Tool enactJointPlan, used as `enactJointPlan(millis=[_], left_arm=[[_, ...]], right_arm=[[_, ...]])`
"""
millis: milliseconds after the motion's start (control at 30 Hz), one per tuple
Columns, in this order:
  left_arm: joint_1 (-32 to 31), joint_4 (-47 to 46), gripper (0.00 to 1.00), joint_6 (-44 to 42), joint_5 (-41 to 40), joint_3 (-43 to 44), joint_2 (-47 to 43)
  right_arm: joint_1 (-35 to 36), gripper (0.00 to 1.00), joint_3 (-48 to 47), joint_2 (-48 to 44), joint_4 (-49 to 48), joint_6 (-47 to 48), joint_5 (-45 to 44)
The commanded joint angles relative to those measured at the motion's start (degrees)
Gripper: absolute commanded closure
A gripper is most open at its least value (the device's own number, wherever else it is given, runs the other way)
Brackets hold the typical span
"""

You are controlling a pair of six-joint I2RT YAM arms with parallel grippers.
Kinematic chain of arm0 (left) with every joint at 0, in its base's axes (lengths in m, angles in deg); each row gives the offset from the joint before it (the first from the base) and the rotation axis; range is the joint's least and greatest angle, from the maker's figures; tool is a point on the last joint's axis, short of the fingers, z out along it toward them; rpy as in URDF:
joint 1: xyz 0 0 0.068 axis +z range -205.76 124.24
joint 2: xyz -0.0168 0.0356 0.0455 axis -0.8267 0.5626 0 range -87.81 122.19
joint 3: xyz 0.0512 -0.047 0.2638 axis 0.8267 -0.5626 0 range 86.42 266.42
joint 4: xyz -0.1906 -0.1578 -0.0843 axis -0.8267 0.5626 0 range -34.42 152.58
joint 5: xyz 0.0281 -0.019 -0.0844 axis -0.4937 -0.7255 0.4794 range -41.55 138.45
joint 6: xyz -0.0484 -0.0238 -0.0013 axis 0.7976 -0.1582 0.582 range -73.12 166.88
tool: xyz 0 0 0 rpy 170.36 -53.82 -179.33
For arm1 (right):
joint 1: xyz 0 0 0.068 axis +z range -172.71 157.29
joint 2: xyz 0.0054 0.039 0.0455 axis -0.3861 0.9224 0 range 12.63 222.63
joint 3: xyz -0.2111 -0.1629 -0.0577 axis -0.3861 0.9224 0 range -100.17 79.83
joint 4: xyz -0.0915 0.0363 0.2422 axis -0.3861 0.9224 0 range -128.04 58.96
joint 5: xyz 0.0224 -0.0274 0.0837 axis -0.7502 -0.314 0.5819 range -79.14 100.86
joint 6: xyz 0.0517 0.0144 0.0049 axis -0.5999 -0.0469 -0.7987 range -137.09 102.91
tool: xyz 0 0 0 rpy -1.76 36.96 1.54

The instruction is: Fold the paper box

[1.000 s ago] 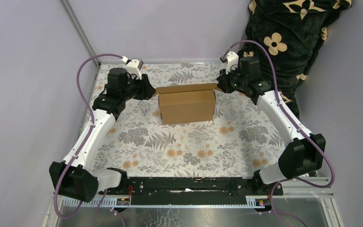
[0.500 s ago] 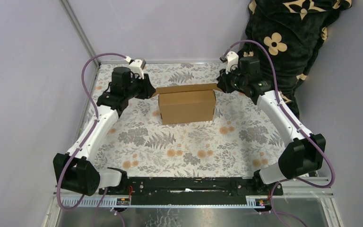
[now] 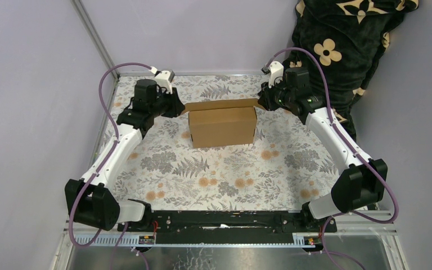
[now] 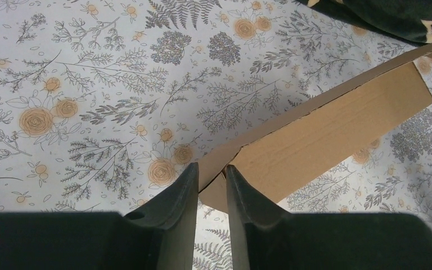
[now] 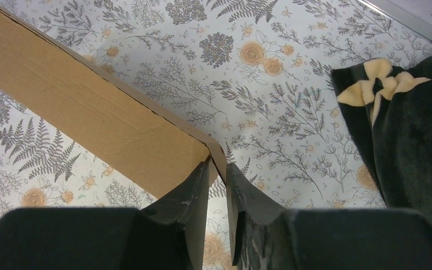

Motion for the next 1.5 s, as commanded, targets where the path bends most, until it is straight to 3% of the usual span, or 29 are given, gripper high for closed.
enactJointPlan(millis=[0,867,1467], left_arm=[[0.31,-3.5,0.7,-0.92,0.08,1.53,0.75],[-0.29,-3.06,0.75,0.06,0.47,3.23,1.42],[-0.8,-2.14,0.84,0.32,-0.19,4.05,2.37]], right_arm=[[0.5,0.75,-2.4,0.13,-1.6,0.12,1.04],[1.02,0.79,-2.46,0.46,-1.44,0.03,-1.13],[2.57,0.87,-3.39,0.54,-0.49,-0.01,-3.81]])
